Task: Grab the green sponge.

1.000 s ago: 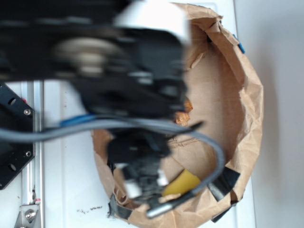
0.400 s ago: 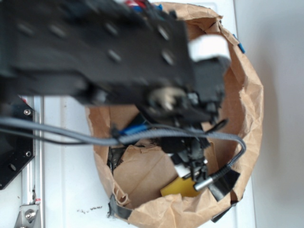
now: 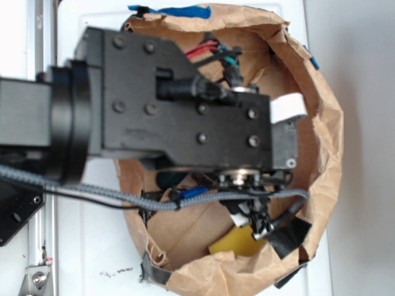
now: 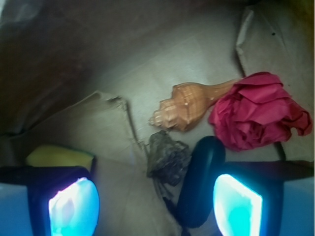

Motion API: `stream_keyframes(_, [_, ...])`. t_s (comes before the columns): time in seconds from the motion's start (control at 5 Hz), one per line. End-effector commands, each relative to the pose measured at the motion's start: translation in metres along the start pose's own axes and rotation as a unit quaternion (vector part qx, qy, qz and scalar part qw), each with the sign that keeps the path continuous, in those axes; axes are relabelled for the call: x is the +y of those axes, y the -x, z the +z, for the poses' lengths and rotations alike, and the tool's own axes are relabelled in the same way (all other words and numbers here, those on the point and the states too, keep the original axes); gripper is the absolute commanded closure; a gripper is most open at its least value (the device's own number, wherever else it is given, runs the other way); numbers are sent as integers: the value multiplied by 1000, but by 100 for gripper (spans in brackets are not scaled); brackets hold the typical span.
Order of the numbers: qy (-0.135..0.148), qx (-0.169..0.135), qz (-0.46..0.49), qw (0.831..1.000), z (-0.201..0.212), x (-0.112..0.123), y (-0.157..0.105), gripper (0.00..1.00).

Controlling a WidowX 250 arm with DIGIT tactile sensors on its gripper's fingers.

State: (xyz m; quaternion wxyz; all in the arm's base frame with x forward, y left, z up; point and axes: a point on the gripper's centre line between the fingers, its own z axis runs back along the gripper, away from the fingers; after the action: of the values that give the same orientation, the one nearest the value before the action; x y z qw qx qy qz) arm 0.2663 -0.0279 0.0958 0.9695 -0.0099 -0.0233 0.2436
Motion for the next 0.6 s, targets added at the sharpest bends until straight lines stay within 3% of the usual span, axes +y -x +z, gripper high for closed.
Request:
stream_keyframes(0.0, [41,9,35,999,-5,-16,1,0])
stream_keyframes(0.2, [82,28,43,995,0,-29,8,0])
stream_keyframes(0.4, [101,31,33,994,2,-35,14,0])
